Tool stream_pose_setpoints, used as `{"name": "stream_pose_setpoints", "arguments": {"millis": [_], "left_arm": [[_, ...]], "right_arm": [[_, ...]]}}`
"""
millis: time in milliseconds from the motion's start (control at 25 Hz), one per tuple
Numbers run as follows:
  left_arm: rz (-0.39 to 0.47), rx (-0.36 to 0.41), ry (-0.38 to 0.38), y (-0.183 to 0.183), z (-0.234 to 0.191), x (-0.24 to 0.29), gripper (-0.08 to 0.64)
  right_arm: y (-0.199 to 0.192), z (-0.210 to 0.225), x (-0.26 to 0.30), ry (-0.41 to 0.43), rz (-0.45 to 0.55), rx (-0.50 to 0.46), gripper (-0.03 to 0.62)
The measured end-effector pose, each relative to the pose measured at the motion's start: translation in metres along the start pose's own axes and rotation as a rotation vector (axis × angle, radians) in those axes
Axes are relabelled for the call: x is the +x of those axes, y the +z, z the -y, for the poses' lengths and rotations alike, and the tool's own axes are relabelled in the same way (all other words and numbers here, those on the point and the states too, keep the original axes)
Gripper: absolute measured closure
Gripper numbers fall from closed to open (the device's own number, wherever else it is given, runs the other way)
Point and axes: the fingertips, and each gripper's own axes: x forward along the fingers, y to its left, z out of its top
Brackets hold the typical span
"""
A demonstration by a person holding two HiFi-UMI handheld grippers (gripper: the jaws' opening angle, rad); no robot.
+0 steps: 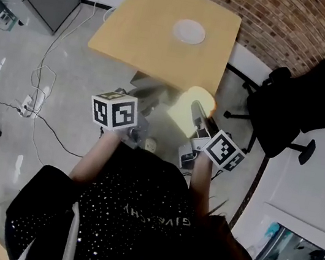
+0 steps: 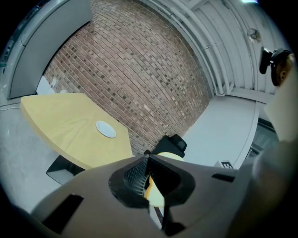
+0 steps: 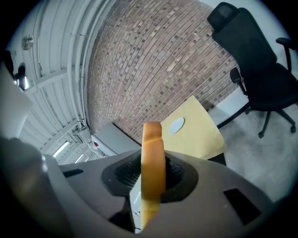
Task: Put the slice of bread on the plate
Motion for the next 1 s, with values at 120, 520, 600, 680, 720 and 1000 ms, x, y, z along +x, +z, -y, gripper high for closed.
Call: {"name": "stream_pose_setpoints", "arguments": {"millis": [120,520,600,680,720,1000], "left_arm": [[-0.018,-0.010,0.002,0.002,-0.007,0.010,0.549],[-0.060,-0.066,-0.015,0.028,-0.045,0.062,0.549],[-0.065,-0.075,-0.019,0.038,-0.056,0.072,0.549],[-0.068,-0.083,-0.019,0.051,-0.067,0.082,0.549],[-0.067,-0.087,-0.019,0.060,-0.073,0.087,0.549],[-0.050,-0.109,-0.027,0.124,-0.117,0.115,0.549]], "right_arm": [[0.003,0.005,0.008,-0.016,-0.004,0.012,0.494],[0.030,0.032,0.052,-0.085,-0.009,0.047,0.494],[0.039,0.037,0.067,-0.097,-0.011,0.049,0.494],[0.050,0.039,0.085,-0.105,-0.011,0.052,0.494],[0.057,0.039,0.096,-0.106,-0.012,0.053,0.494],[0.096,0.026,0.171,-0.101,-0.037,0.015,0.494]]}}
